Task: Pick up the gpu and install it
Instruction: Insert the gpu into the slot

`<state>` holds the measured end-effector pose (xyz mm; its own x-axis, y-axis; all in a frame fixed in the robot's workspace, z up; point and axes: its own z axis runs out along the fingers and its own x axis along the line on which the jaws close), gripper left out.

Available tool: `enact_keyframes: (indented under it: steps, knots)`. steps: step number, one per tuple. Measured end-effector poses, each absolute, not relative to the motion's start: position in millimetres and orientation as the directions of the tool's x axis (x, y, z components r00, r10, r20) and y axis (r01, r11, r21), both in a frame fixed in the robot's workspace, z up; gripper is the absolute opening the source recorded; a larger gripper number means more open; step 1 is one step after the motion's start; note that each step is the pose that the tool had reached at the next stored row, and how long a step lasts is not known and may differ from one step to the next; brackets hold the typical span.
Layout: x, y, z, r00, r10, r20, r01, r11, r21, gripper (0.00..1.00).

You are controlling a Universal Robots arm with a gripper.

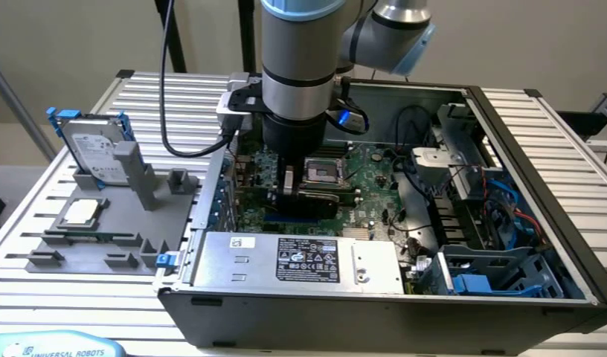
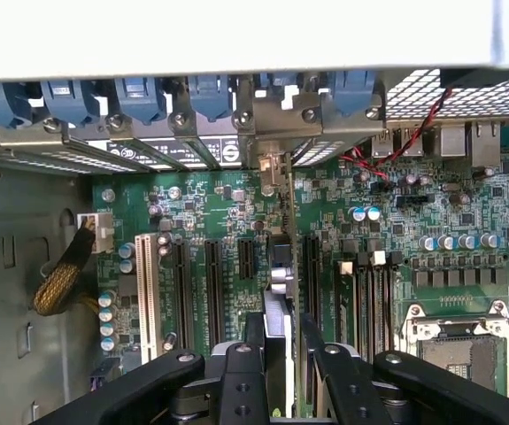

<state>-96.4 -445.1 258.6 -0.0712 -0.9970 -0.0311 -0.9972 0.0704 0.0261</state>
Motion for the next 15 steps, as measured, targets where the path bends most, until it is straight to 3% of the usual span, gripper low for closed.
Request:
enact_keyframes:
  steps: [15]
  knots:
    - [-96.3, -447.9, 258.4, -0.085, -0.995, -0.049, -0.996, 0.084, 0.027, 0.27]
